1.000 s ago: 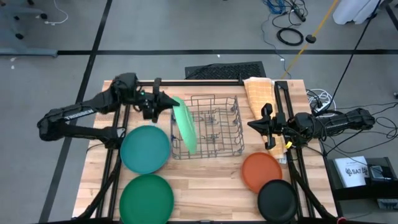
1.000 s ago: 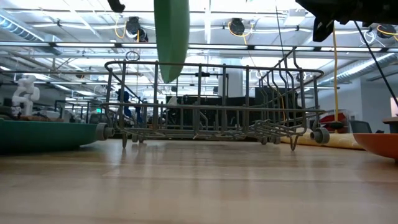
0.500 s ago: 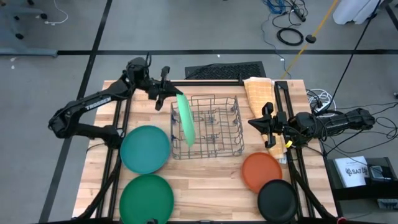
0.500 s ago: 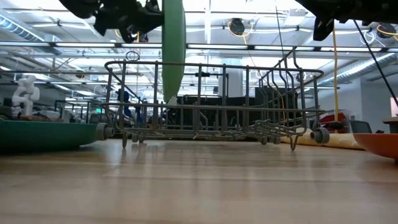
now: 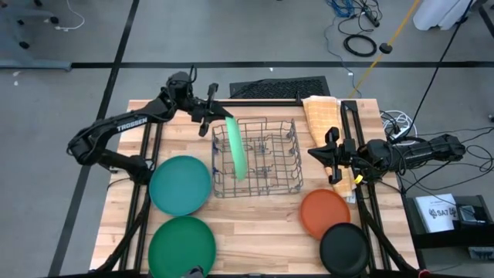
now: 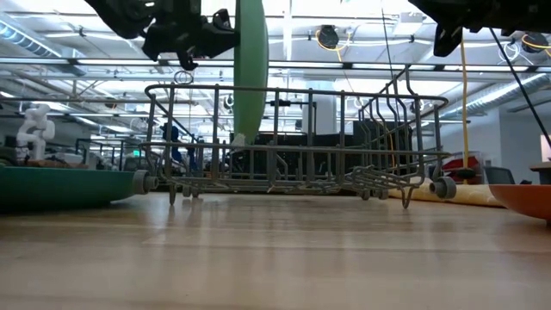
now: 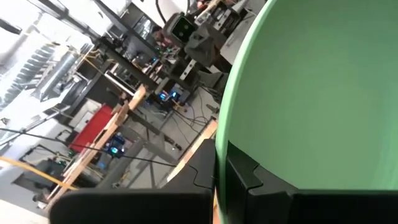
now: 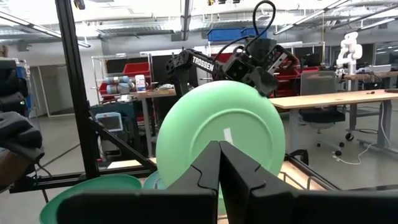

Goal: Sort dishes
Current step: Put the light green plate in the dishwasher rack

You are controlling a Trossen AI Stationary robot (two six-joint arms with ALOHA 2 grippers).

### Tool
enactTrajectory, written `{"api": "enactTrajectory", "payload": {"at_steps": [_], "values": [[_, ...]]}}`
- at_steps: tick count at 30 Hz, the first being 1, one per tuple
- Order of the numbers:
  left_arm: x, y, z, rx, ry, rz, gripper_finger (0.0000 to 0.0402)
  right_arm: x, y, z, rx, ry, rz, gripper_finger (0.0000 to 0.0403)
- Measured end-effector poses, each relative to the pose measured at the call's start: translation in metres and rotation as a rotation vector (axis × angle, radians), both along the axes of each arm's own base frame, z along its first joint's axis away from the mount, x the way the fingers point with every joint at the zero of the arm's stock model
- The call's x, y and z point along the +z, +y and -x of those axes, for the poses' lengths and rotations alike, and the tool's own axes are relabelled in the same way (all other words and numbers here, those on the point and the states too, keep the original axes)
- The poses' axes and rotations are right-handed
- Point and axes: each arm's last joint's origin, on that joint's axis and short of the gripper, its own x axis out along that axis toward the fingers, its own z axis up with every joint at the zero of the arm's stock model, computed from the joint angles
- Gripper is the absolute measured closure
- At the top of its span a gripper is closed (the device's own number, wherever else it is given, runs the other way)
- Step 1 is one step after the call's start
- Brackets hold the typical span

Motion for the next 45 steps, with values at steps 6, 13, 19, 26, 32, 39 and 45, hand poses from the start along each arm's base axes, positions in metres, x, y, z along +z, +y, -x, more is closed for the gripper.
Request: {"api": "enactTrajectory", "payload": {"at_steps": [6, 13, 19, 26, 32, 39, 45], "values": [[-0.008, 0.004, -0.004, 0.0, 0.022, 0.019, 0.0391, 0.0, 0.0, 0.0, -0.002, 0.001, 0.007, 0.0403], [-0.016, 0.007, -0.008, -0.023, 0.041, 0.043, 0.0391, 0.0, 0.0, 0.0, -0.003, 0.002, 0.012, 0.0403], [-0.021, 0.01, -0.012, -0.026, 0.046, 0.052, 0.0391, 0.0, 0.0, 0.0, -0.003, 0.002, 0.014, 0.0403], [-0.014, 0.01, -0.013, -0.048, -0.012, 0.036, 0.0391, 0.0, 0.0, 0.0, -0.004, 0.002, 0.015, 0.0403], [-0.019, 0.014, -0.012, -0.037, 0.017, 0.063, 0.0391, 0.0, 0.0, 0.0, -0.004, 0.002, 0.014, 0.0403], [-0.025, 0.017, -0.013, -0.032, 0.041, 0.086, 0.0379, 0.0, 0.0, 0.0, 0.001, 0.002, 0.027, 0.0403], [-0.025, 0.017, -0.014, -0.032, 0.042, 0.086, 0.0387, 0.004, 0.0, -0.002, -0.033, 0.005, 0.091, 0.04]]}}
